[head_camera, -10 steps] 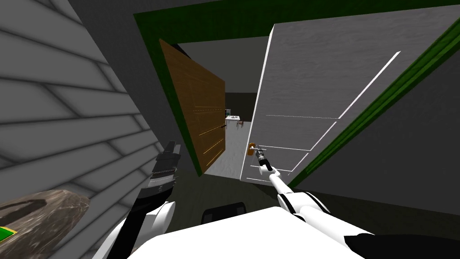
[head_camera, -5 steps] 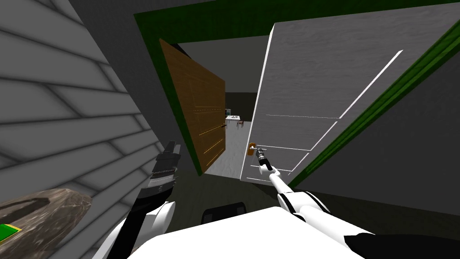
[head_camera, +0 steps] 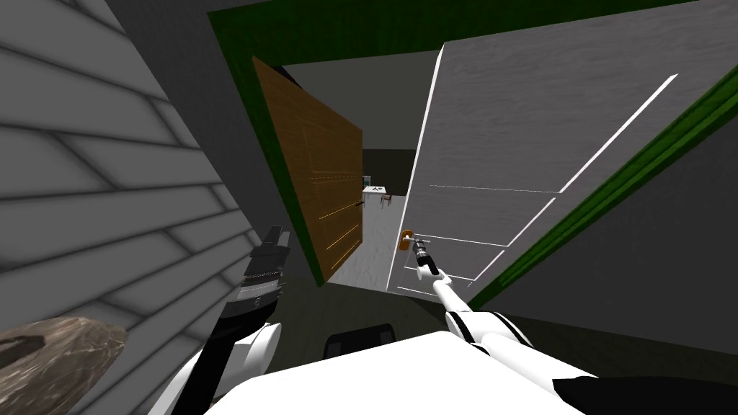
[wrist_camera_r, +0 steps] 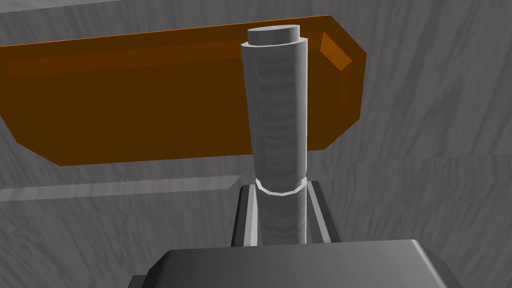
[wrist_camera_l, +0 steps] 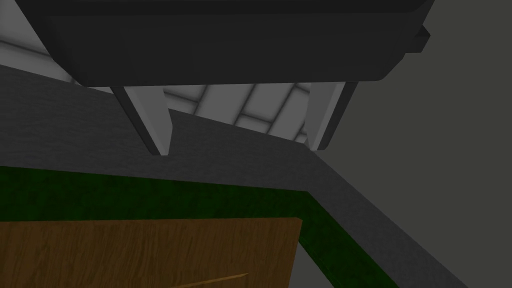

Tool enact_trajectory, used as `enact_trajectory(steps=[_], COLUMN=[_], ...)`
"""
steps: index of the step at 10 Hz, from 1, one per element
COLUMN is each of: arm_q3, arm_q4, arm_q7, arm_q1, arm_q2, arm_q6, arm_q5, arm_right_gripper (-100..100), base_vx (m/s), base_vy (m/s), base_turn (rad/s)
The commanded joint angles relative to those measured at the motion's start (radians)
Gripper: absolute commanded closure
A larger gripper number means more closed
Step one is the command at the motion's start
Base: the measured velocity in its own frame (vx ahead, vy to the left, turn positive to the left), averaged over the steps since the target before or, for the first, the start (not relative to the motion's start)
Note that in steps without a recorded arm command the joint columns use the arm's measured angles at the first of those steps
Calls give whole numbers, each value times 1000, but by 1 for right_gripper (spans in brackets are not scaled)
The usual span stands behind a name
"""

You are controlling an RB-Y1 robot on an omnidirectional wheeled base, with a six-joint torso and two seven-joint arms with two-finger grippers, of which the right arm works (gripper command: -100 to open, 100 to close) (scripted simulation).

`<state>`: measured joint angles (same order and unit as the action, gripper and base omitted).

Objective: Push the door open

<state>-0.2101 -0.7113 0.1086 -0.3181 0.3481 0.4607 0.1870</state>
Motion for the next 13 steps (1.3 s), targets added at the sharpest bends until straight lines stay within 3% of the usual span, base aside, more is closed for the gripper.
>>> enact_trajectory(steps=[1,3,5,9,13], arm_q3=[-38,-73,-73,-150,-207], arm_q4=[24,28,28,37,43], arm_q7=[-17,-34,-34,-73,-102], arm_q1=[-27,-30,-30,-36,-41], arm_q2=[7,4,4,-5,-11], arm_q6=[15,15,15,14,14], arm_q5=[-1,-4,-4,-9,-12], arm_right_gripper=[100,100,100,100,100], base_vx=[184,146,81,99,122], base_vy=[1,2,-6,5,-3], base_turn=[4,-1,6,2,0])
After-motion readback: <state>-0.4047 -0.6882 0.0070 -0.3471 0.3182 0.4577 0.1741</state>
